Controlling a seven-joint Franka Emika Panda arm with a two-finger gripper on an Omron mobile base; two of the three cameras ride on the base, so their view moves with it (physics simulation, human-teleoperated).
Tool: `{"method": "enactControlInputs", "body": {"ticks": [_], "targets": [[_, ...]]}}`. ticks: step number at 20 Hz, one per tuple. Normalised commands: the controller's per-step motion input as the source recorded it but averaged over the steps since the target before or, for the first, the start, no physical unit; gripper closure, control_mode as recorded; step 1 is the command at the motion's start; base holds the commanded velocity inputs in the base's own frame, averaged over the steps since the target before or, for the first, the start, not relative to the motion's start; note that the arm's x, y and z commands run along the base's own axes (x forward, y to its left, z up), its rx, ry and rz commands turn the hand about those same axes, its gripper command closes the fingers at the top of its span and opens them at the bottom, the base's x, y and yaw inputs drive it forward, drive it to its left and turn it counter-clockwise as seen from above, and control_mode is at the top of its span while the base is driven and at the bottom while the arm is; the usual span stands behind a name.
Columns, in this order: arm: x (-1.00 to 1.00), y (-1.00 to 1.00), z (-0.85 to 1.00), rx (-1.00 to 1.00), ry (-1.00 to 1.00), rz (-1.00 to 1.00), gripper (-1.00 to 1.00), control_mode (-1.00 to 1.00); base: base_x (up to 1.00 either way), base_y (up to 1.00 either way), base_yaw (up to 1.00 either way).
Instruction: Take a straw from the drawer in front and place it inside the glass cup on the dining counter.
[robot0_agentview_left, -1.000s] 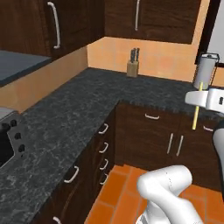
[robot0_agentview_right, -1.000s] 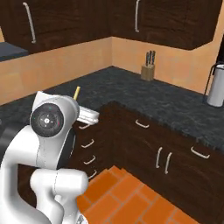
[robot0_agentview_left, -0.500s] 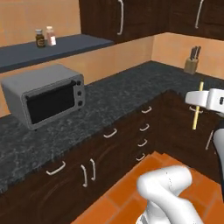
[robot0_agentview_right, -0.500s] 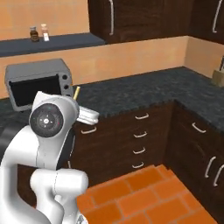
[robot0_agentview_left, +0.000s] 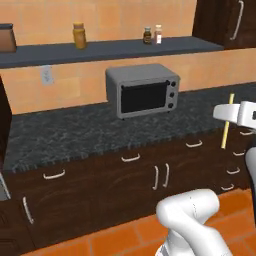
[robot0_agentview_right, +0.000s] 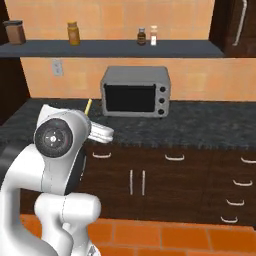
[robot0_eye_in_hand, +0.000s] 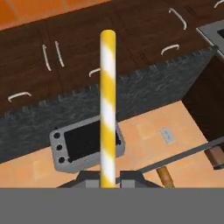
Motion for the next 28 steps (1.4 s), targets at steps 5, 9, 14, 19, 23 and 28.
{"method": "enactControlInputs", "body": {"ticks": [5,9,14,19,23,28], "targets": [[0.00,0.00,0.00,0.00,0.00,0.00,1.00,1.00,-0.38,0.50,0.77],[0.00,0.00,0.00,0.00,0.00,0.00,1.00,1.00,-0.36,0.59,0.77],[0.00,0.00,0.00,0.00,0.00,0.00,1.00,1.00,-0.35,0.61,0.78],[0.00,0.00,0.00,0.00,0.00,0.00,1.00,1.00,-0.36,0.54,0.79],[0.00,0.00,0.00,0.00,0.00,0.00,1.00,1.00,-0.34,0.46,0.82],[0.00,0.00,0.00,0.00,0.00,0.00,1.00,1.00,-0.29,0.29,0.86]]}}
